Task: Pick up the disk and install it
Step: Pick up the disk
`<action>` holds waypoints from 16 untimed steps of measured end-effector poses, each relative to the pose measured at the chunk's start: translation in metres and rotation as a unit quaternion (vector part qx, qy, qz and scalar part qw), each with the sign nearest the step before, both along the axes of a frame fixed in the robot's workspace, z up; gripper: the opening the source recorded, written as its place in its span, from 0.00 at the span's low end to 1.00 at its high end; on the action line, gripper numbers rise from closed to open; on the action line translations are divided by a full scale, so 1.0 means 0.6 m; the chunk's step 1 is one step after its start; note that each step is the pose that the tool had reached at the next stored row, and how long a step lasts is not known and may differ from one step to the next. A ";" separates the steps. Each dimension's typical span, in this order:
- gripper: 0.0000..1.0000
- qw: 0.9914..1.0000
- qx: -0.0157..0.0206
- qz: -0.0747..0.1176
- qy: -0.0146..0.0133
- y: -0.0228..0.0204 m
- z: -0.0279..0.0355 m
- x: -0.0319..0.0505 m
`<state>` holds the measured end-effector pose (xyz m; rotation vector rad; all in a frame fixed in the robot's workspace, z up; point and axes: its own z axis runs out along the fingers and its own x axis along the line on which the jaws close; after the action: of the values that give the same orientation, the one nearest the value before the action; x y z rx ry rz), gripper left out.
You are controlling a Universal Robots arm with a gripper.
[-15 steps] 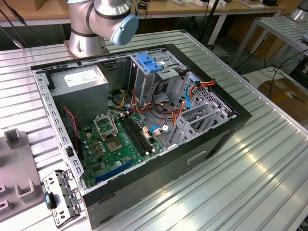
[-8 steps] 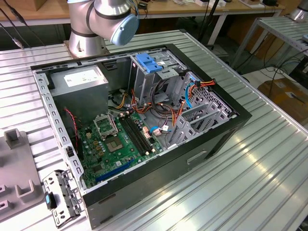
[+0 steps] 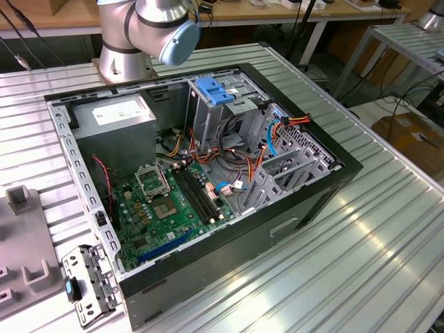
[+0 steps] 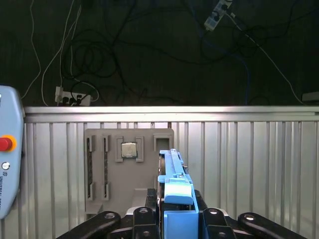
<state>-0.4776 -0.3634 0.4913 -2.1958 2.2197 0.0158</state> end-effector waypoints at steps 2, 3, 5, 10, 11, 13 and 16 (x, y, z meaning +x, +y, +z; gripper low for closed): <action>0.37 1.000 0.000 0.000 0.000 0.0000 0.005 0.000; 0.37 1.000 0.000 0.000 0.000 0.0000 0.006 0.000; 0.37 1.000 0.000 0.000 0.000 0.0000 0.013 0.000; 0.37 1.000 0.000 0.000 0.001 0.0000 0.019 0.000; 0.37 1.000 0.000 0.000 0.001 0.0000 0.019 0.000; 0.37 1.000 0.000 0.000 0.001 0.0000 0.019 0.000; 0.37 1.000 0.000 0.000 0.001 0.0000 0.019 0.001</action>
<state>-0.4771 -0.3633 0.5026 -2.1967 2.2206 0.0178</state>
